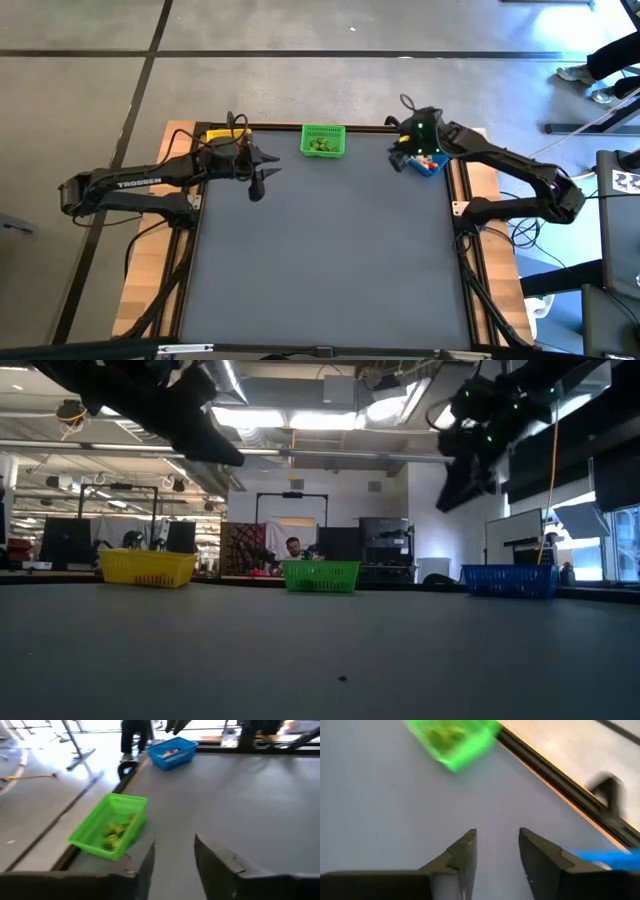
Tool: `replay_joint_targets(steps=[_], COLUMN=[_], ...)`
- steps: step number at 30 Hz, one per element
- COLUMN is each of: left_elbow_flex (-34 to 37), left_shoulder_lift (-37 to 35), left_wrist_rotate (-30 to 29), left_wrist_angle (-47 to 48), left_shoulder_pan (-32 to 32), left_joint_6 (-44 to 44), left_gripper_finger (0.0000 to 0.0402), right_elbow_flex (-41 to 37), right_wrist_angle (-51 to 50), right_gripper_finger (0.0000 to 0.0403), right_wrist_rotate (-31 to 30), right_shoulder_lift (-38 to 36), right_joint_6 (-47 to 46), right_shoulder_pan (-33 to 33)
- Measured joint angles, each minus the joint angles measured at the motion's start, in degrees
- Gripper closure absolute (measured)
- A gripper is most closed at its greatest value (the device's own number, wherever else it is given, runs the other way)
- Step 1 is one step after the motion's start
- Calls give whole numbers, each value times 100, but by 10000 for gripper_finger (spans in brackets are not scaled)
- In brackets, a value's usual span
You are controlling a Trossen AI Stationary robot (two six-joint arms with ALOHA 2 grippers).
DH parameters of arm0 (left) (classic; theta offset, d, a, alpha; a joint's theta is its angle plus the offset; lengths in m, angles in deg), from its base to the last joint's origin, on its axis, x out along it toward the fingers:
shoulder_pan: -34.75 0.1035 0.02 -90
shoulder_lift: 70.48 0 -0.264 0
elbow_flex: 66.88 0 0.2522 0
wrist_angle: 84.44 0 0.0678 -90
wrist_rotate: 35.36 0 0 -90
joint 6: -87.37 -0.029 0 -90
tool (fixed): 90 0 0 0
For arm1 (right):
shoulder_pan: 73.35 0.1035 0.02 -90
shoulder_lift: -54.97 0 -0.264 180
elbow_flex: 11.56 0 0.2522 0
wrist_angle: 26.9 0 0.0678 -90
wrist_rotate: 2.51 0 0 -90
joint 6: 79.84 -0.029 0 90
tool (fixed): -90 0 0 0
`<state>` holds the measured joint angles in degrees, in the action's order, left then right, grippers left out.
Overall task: Sort produce into baskets
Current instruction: Return to Home Position
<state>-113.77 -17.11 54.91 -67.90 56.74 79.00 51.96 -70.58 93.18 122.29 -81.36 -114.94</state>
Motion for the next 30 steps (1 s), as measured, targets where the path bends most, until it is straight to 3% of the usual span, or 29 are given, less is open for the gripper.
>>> replay_joint_targets(steps=[5,13,16,22,30], left_elbow_flex=[0,0,0,69,1106], left_shoulder_lift=[-53,-51,-90,-232,-837], left_wrist_rotate=[484,510,515,514,514], left_wrist_angle=[58,357,343,182,-762], left_shoulder_pan=[-133,-421,-501,-552,-363], left_joint_6=[51,77,33,27,319], left_gripper_finger=[330,393,399,397,395], right_elbow_flex=[-98,-646,-821,-1420,-2051], right_wrist_angle=[819,1983,2015,2436,2477], right_gripper_finger=[296,383,398,386,400], right_wrist_rotate=[431,1065,1117,1144,1042], right_shoulder_lift=[-12,-27,-109,-642,-1866], right_joint_6=[-17,-125,-131,-560,-753], right_shoulder_pan=[796,1631,1833,1998,1987])
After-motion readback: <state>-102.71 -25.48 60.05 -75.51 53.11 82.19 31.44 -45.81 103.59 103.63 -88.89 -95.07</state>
